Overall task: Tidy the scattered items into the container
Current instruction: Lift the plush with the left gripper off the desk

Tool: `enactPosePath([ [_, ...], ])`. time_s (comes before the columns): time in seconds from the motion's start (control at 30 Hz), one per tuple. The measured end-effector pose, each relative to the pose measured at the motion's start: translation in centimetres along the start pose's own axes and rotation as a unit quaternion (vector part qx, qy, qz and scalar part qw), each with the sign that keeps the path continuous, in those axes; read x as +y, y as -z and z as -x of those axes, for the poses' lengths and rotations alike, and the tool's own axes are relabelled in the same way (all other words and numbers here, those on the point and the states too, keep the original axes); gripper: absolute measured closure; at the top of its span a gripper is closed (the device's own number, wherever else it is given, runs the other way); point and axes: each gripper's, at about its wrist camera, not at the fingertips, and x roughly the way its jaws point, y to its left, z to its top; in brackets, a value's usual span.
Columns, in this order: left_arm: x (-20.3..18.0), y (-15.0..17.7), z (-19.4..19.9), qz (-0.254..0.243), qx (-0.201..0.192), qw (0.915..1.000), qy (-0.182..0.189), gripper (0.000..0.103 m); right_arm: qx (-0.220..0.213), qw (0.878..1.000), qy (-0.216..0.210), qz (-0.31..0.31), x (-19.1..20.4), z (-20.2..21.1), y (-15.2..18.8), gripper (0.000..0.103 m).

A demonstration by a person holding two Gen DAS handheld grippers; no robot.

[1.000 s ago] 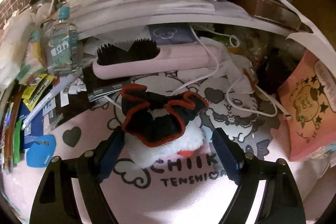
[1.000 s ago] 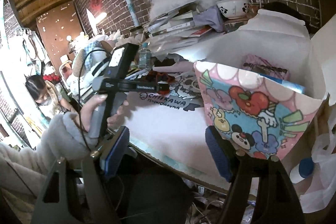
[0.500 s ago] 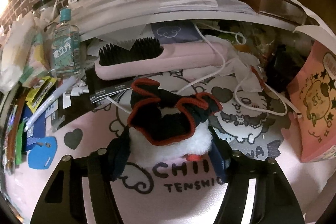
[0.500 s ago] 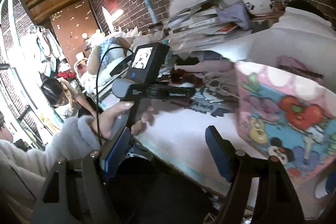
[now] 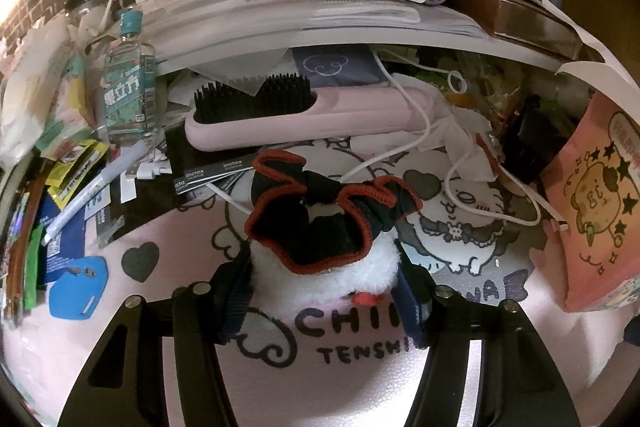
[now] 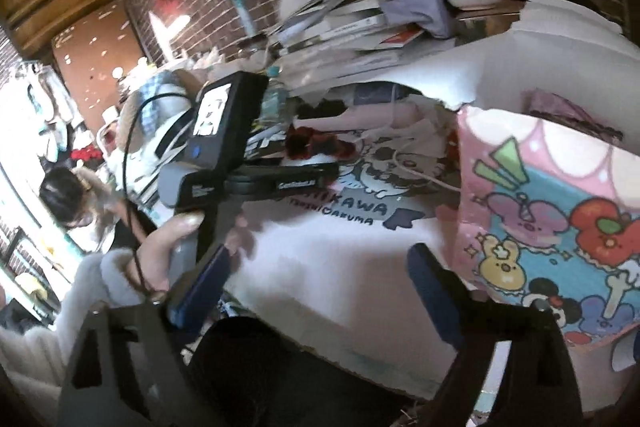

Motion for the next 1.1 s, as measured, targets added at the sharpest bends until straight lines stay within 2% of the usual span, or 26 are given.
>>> enactPosePath([
  [0.47,-0.3,-0.4,2.0,-0.010,-0.020,0.9997,0.011,0.047,0.000,1.000,0.015,-0.008,0.0,-0.9,-0.2,0.013],
  [0.7,-0.7,-0.3,4.8,-0.023,-0.030,0.9989,0.029,0.047,0.002,1.000,0.019,-0.011,-0.3,-1.0,-0.3,0.013],
  [0.9,-1.6,-1.1,7.8,-0.047,-0.050,0.9968,0.041,0.047,0.004,1.000,0.019,-0.010,-0.2,-1.0,-0.2,0.013],
  [1.1,-3.4,-1.8,10.9,-0.096,-0.068,0.9905,0.071,0.047,0.005,1.000,0.021,-0.009,-0.2,-0.8,-0.2,0.013],
])
